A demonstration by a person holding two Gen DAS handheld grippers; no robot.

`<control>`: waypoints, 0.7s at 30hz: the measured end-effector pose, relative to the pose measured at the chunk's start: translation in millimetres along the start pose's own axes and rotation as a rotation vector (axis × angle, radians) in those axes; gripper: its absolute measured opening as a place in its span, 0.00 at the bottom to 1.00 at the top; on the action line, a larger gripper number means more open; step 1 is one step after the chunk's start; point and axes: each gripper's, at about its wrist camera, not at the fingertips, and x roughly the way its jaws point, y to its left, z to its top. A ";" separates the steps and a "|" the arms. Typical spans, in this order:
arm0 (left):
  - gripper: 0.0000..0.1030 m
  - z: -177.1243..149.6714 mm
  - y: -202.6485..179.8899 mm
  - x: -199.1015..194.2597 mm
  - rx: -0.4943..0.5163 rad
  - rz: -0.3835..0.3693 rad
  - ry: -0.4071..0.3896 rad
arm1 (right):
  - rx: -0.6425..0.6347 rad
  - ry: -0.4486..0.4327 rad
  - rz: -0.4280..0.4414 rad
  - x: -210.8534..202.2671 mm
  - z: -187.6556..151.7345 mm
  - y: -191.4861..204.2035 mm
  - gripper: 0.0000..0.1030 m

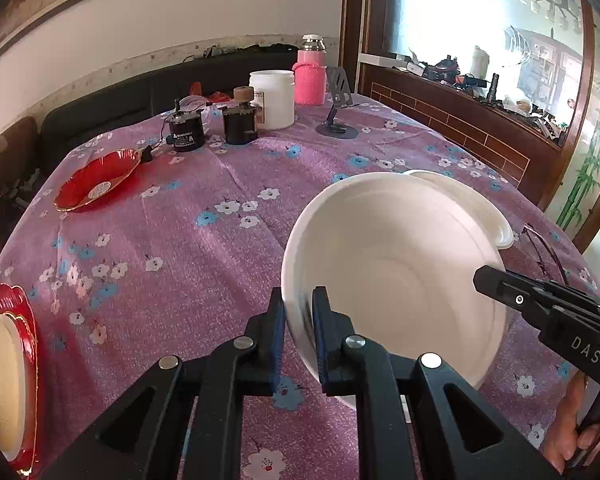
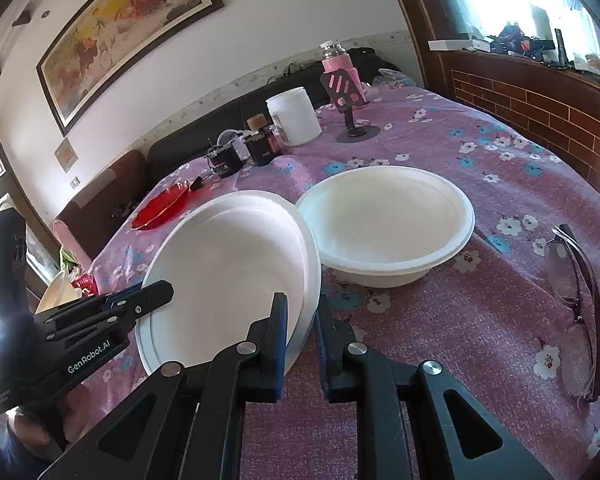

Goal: Organize plates and bowls
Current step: 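Carry the white bowl with both grippers toward the red plate stack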

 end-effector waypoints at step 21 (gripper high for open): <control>0.12 0.6 8.0 -4.4 -0.028 -0.017 0.001 | -0.015 0.014 0.019 4.8 1.1 2.7 0.14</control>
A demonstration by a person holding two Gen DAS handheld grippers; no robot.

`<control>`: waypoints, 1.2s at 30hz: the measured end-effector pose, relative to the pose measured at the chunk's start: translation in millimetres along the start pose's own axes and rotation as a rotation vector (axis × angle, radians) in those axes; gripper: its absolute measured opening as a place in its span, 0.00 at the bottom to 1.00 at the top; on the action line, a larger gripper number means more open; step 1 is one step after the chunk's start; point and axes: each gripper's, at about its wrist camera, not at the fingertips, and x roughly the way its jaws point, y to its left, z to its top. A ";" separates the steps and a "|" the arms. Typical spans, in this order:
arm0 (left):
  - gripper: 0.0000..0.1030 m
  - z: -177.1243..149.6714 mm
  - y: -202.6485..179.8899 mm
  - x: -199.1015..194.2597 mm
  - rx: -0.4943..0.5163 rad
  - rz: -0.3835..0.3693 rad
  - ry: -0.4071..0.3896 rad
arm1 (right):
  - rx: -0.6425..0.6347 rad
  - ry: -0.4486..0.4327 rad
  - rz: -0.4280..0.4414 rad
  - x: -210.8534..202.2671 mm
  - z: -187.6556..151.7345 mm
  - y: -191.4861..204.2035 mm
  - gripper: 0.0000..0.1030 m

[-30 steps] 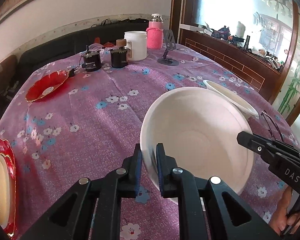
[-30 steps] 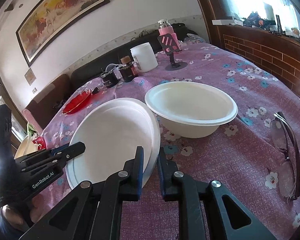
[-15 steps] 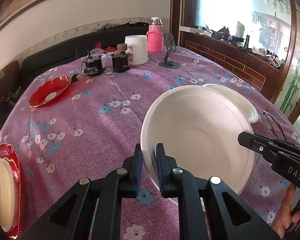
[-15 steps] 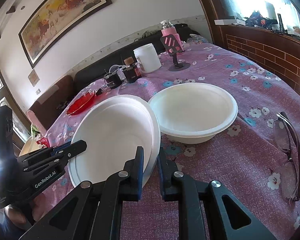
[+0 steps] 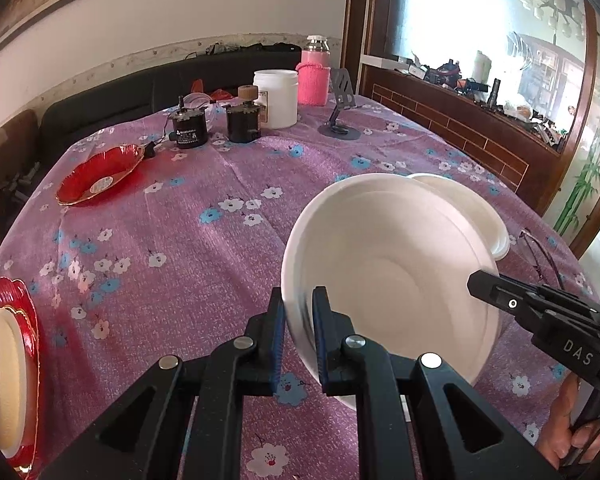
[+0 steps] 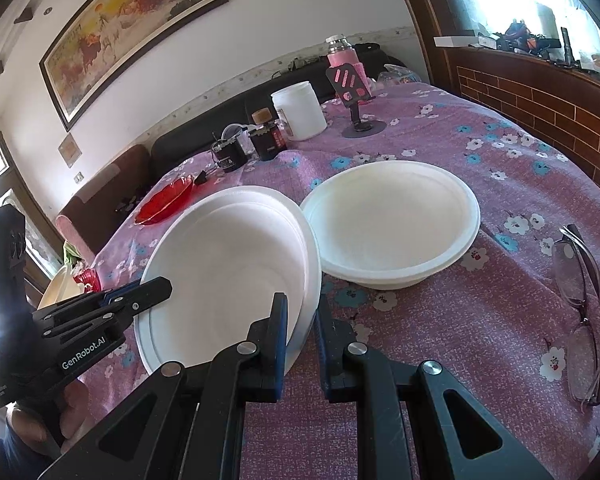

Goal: Organize plates and bowls
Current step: 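Carry the white bowl with both grippers toward the red plate stack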

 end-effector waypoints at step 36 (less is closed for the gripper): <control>0.12 -33.4 15.9 -85.7 -0.045 0.076 -0.037 | -0.038 0.021 0.127 -43.4 -21.2 47.9 0.12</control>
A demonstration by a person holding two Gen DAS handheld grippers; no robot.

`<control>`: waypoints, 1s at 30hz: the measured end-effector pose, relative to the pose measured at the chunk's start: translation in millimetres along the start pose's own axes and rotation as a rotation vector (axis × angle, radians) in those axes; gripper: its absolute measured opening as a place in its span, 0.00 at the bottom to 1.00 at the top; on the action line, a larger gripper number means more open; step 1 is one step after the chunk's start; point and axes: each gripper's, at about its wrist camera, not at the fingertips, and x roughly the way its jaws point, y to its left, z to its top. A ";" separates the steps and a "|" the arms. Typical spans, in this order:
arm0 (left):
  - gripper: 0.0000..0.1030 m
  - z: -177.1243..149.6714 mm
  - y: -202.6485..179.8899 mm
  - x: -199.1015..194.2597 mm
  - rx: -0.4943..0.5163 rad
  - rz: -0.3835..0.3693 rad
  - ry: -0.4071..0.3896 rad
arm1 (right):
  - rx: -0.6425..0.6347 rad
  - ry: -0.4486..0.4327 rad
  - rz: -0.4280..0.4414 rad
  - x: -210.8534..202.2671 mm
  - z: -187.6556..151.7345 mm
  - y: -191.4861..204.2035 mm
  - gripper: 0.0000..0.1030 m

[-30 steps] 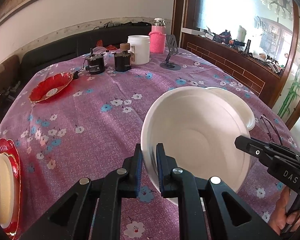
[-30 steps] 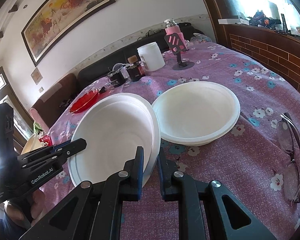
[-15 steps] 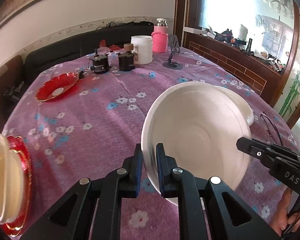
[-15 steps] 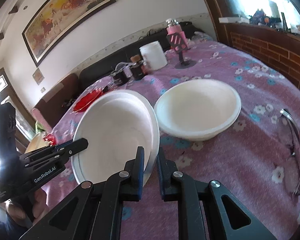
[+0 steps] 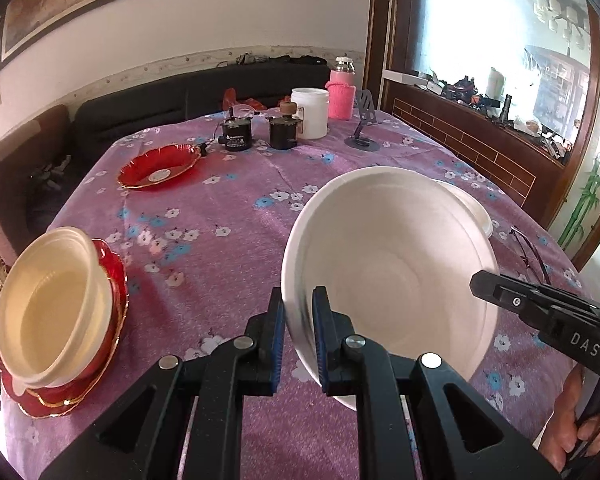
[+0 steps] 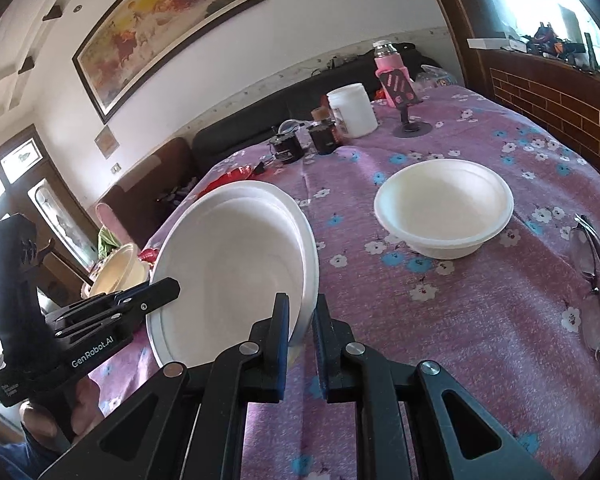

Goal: Organize plates and bowls
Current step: 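Carry the white bowl with both grippers toward the red plate stack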

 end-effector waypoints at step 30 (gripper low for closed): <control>0.12 -1.3 54.4 -52.2 -0.107 0.048 -0.082 | -0.081 0.038 0.083 10.7 17.1 58.9 0.12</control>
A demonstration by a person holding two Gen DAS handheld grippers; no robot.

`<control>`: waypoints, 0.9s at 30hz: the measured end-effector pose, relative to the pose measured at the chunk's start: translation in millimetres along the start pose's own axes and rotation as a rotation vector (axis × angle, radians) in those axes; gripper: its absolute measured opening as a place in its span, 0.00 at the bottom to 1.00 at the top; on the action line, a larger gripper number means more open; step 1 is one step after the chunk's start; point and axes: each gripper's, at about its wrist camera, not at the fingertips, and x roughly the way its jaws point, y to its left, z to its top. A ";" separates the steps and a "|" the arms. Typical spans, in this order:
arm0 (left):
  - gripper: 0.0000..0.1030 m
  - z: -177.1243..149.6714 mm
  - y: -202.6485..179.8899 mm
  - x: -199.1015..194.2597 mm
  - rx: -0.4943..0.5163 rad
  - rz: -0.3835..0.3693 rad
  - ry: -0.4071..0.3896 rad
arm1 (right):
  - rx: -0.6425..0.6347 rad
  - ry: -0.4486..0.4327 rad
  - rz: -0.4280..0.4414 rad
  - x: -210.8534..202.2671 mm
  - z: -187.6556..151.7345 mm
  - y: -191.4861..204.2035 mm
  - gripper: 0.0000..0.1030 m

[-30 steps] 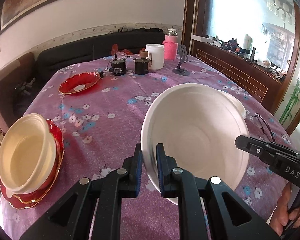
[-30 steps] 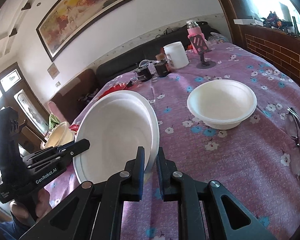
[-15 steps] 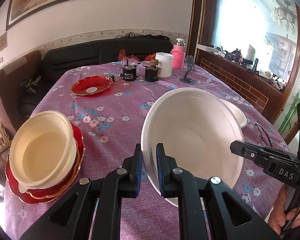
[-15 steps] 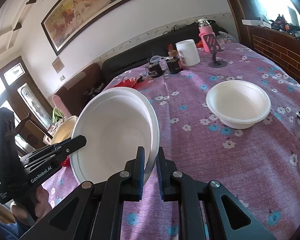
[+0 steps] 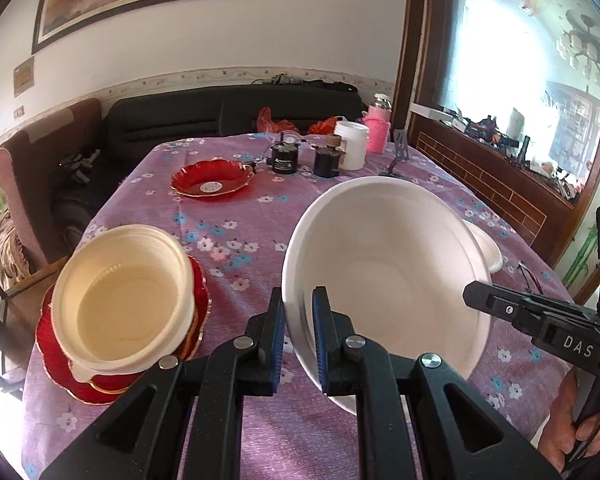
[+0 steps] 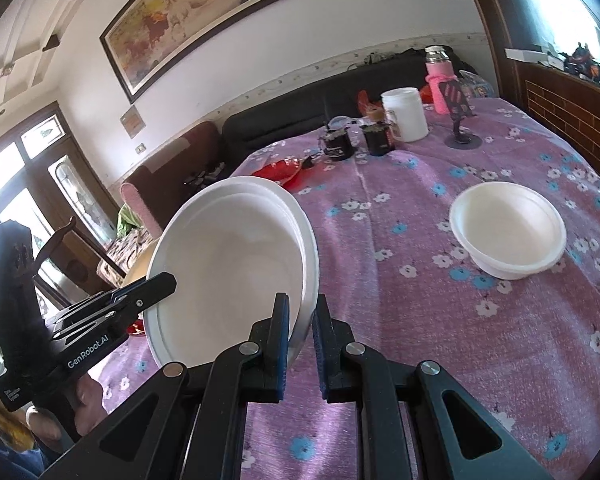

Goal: Organize plates and bowls
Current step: 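Carry the white bowl with both grippers toward the red plate stack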

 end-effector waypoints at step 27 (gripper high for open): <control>0.12 15.0 96.0 -59.2 -0.159 0.102 -0.076 | -0.091 0.087 0.186 45.6 35.6 92.2 0.13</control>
